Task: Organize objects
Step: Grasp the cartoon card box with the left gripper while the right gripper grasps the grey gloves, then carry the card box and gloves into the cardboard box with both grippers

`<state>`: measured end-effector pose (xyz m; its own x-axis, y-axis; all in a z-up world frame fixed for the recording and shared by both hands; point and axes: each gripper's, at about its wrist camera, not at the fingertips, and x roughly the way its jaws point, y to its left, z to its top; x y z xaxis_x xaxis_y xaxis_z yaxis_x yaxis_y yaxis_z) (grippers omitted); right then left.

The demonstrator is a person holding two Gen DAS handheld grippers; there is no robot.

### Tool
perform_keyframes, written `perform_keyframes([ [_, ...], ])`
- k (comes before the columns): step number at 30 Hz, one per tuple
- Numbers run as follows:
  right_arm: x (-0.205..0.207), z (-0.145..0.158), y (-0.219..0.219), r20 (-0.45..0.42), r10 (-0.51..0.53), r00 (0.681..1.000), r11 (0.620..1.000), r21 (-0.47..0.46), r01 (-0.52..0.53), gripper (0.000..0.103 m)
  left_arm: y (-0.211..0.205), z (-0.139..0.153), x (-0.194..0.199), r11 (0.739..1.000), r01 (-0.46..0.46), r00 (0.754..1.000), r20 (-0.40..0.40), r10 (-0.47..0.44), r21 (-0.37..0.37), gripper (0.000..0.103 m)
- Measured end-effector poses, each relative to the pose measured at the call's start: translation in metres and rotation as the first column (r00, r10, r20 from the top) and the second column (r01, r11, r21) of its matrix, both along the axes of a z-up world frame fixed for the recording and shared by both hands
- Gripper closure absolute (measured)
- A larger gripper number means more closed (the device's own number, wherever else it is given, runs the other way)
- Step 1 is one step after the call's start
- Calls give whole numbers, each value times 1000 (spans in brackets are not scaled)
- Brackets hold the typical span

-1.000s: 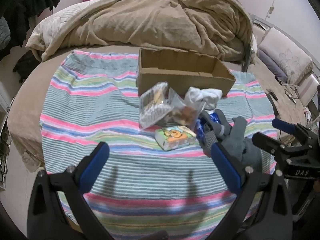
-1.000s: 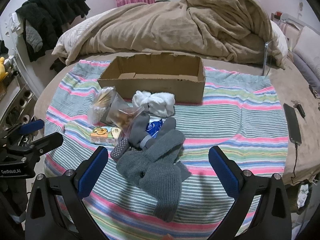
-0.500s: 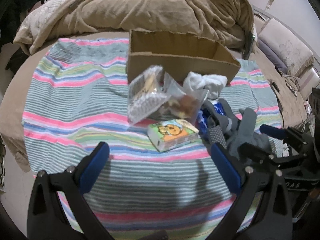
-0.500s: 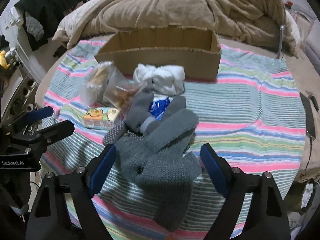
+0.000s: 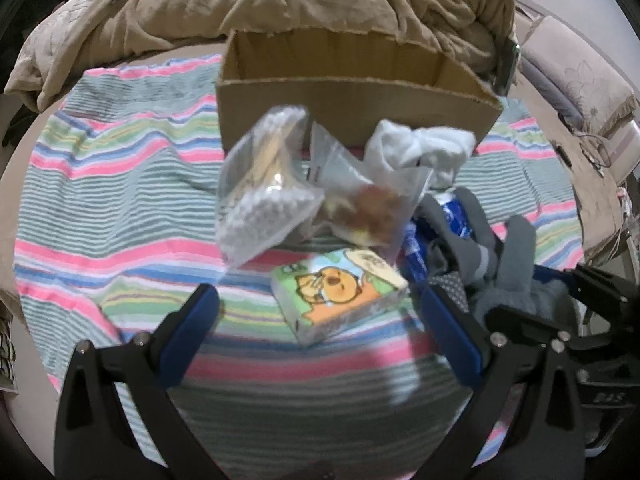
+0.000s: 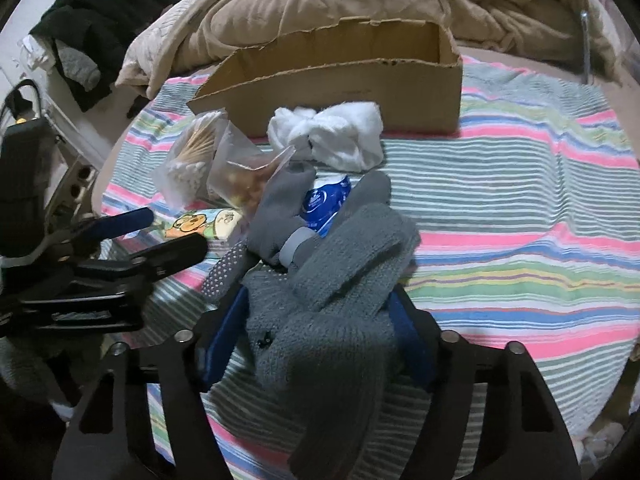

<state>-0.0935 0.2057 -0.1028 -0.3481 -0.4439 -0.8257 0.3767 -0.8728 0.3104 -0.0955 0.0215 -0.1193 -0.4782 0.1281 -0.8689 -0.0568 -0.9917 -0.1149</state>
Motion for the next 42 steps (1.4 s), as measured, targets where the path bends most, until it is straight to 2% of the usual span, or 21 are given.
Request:
perform_keyframes([
  [1, 0, 0, 2, 3, 2, 1000, 1000, -10, -2, 42, 2, -4, -3, 1000, 5, 1000, 9, -4, -8, 3],
  [3, 0, 1, 5, 1, 10, 1000, 1000, -29, -10, 48, 6, -11, -7, 999, 13, 1000, 27, -12, -33, 12],
  [5, 2, 2, 7, -6, 19, 1000, 999, -38, -19, 52, 11, -15, -10, 999, 26, 999, 30, -25, -45, 14],
  [7, 3, 4, 8, -15, 23, 1000, 999, -47, -24, 59, 15, -18, -11, 998, 44, 998, 35, -42, -34, 22],
  [10, 4, 8, 12, -29, 20, 999, 998, -56, -22, 61, 19, -18, -11, 998, 54, 998, 36, -53, -24, 27],
  [14, 7, 15, 17, -53, 12, 999, 999, -50, -15, 60, 17, -17, -7, 998, 58, 998, 30, -58, -1, 34],
  [19, 10, 17, 26, -41, -15, 999, 999, -38, 13, 44, 15, -12, -3, 998, 67, 998, 12, -67, 20, 41],
  [21, 12, 18, 28, -38, -11, 999, 1000, -21, 10, 40, 15, -9, 0, 997, 70, 998, 0, -70, 29, 44],
  [26, 25, 21, 28, -54, 24, 998, 1000, 14, -23, 40, 12, -1, 8, 995, 80, 997, -22, -79, 53, 49],
  [27, 29, 23, 27, -68, 30, 997, 999, 20, -29, 46, 12, 1, 9, 995, 83, 996, -27, -81, 58, 50],
  [28, 32, 24, 27, -74, 36, 997, 999, 16, -35, 58, 13, 1, 9, 995, 85, 996, -29, -83, 61, 50],
  [32, 38, 30, 27, -95, 46, 994, 999, 23, -44, 66, 18, 4, 11, 993, 95, 995, -43, -92, 72, 51],
  [35, 39, 38, 31, -115, 31, 993, 1000, 7, -31, 79, 17, 7, 16, 992, 105, 993, -56, -101, 75, 52],
  [36, 39, 41, 34, -120, 25, 992, 1000, -9, -27, 97, 18, 9, 17, 991, 110, 992, -63, -105, 78, 52],
  [42, 40, 43, 34, -128, 40, 991, 999, 2, -40, 96, 17, 14, 21, 990, 119, 991, -75, -113, 73, 52],
])
